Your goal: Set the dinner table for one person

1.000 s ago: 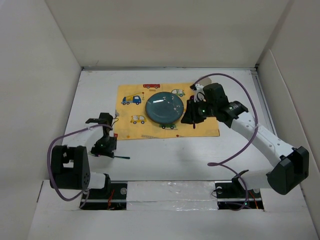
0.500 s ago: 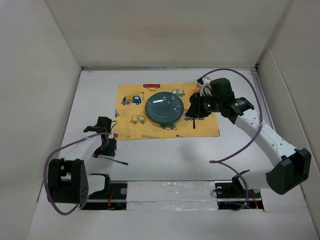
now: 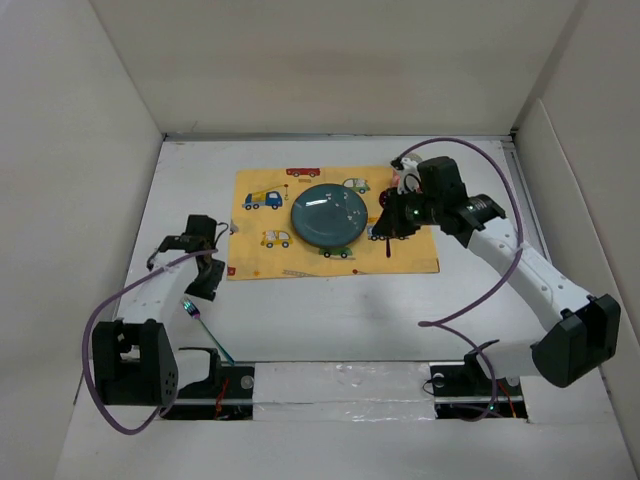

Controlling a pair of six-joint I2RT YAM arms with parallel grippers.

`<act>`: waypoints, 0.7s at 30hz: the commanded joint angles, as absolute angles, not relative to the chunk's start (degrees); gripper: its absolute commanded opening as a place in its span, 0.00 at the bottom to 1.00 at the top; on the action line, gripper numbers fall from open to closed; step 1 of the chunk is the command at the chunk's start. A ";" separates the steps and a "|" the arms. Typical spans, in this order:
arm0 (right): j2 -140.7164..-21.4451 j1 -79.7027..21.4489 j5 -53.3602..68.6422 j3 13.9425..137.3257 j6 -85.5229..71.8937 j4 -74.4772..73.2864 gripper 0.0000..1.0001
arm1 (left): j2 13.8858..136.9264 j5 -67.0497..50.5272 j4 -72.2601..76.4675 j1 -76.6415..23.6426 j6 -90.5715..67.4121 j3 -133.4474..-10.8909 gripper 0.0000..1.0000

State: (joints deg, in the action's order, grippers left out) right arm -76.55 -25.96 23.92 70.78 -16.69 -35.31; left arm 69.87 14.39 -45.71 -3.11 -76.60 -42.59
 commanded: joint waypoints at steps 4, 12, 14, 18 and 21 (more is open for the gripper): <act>-84.09 -37.49 24.36 73.72 -17.49 -30.85 0.00 | 64.96 18.98 -50.32 -4.39 -58.20 -58.07 0.32; -83.41 -39.38 21.10 72.96 -17.31 -29.45 0.24 | 65.30 17.15 -64.06 0.87 -56.59 -52.03 0.27; -81.13 -39.38 20.57 70.50 -18.10 -28.31 0.33 | 67.48 15.57 -64.95 2.10 -55.29 -52.29 0.32; -77.00 -39.38 23.19 63.04 -19.86 -25.67 0.40 | 72.76 13.63 -65.04 7.02 -51.78 -52.74 0.37; -74.62 -38.85 21.55 62.32 -19.51 -27.06 0.42 | 77.51 15.46 -64.95 9.58 -49.92 -52.82 0.50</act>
State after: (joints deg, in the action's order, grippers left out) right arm -77.01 -39.35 22.26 63.02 -19.25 -29.19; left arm 74.63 14.24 -61.69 7.92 -53.06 -52.60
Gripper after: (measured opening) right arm 0.416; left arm 0.480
